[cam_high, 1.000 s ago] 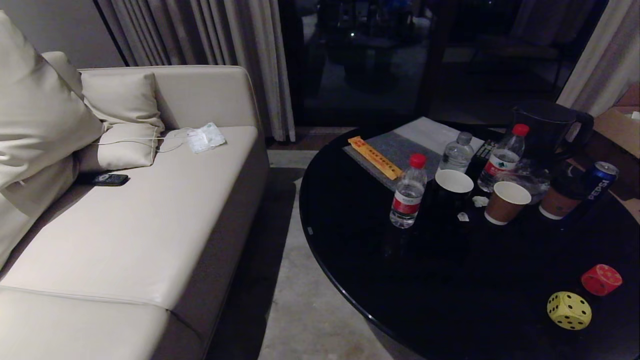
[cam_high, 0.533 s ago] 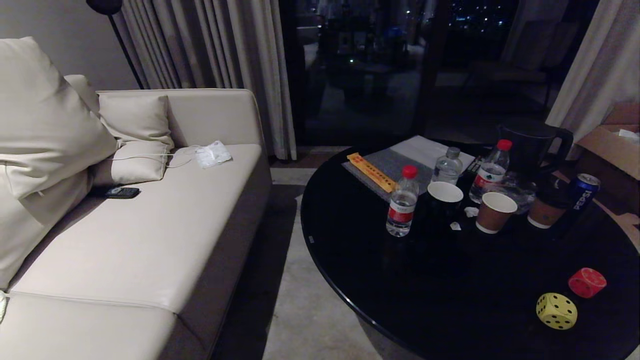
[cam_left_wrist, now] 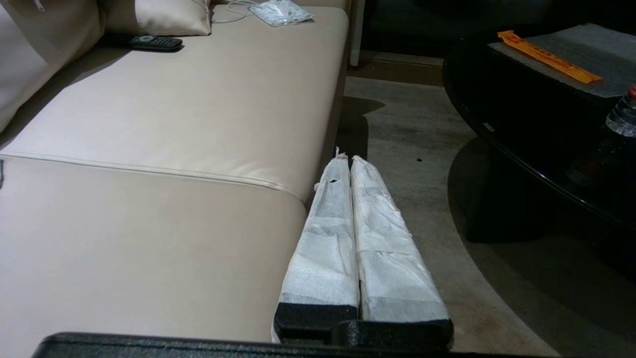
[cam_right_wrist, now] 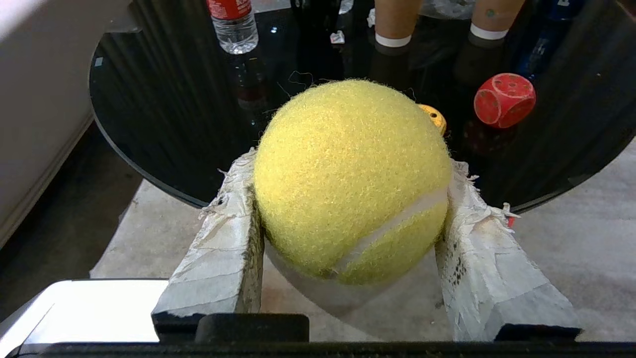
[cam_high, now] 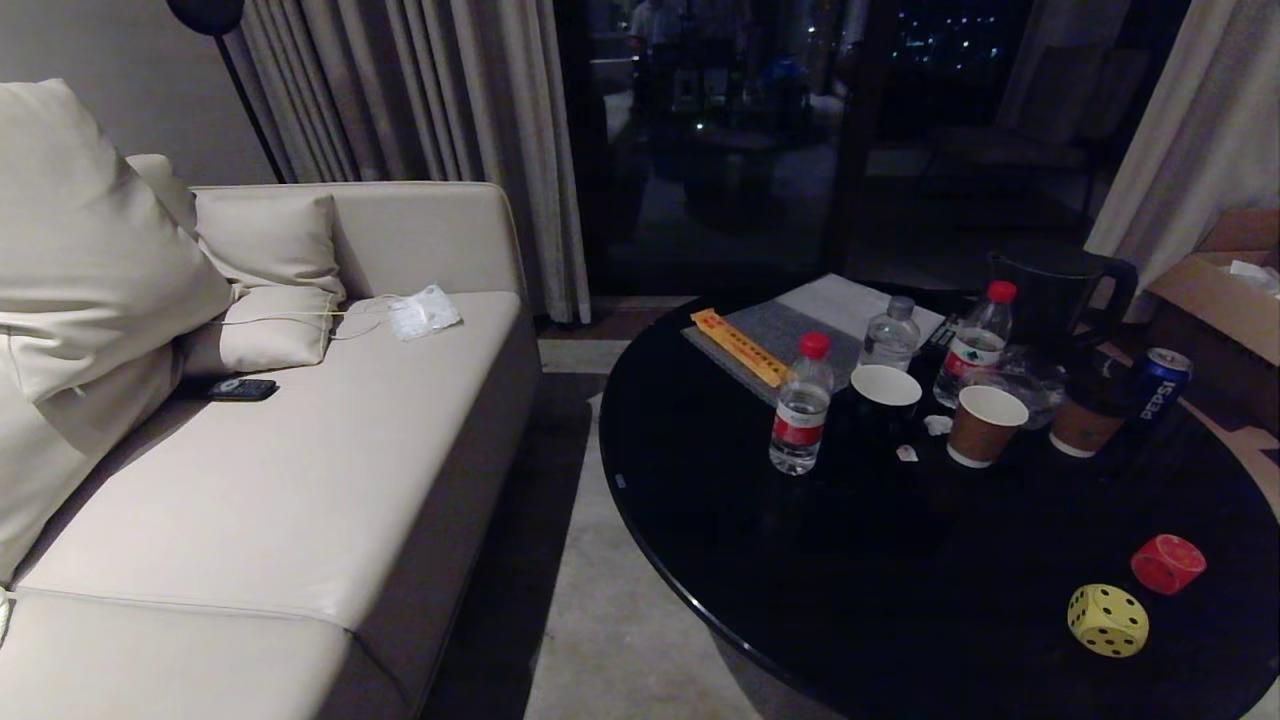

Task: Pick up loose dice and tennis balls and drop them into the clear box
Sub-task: Put the ball in the box

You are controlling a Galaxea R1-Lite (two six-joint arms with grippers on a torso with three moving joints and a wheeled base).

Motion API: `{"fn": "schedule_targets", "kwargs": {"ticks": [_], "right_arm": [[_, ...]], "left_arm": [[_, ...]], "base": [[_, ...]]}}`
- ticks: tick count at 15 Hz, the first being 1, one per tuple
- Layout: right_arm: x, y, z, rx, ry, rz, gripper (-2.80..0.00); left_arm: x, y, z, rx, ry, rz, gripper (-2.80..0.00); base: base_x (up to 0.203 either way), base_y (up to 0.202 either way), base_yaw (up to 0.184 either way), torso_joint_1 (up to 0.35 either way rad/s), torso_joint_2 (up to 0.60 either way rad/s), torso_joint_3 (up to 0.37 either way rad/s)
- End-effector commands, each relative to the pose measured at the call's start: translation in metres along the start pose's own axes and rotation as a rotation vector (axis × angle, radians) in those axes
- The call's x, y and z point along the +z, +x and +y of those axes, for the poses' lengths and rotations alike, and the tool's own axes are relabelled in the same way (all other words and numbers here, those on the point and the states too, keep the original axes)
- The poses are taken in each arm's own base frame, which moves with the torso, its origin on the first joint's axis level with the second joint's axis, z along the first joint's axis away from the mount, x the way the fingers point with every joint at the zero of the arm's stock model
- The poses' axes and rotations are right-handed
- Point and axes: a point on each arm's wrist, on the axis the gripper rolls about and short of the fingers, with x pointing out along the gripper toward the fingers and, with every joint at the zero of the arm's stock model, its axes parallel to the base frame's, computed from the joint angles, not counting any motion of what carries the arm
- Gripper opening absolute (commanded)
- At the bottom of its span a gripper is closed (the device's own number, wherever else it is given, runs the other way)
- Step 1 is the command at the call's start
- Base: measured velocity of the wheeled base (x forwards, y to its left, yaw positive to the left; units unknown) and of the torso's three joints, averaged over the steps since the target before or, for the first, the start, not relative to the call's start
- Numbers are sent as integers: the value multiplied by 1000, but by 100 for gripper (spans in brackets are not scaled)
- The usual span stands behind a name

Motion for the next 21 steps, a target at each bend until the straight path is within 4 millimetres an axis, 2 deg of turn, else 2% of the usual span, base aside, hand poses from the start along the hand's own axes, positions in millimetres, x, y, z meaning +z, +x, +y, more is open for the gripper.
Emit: {"fn": "schedule_targets", "kwargs": {"ticks": [1, 11, 21], "right_arm": [[0, 0, 0, 2, 0, 3, -280], [0, 0, 0, 2, 0, 3, -280], [0, 0, 0, 2, 0, 3, -280]], "left_arm": [[0, 0, 0, 1, -2, 1, -280], [0, 0, 0, 1, -2, 2, -280], [0, 0, 0, 3, -2, 2, -280]], "base": [[-43, -49, 9, 2, 3, 3], [-160, -140, 0, 2, -1, 4], [0, 0, 0, 0, 0, 0]]}}
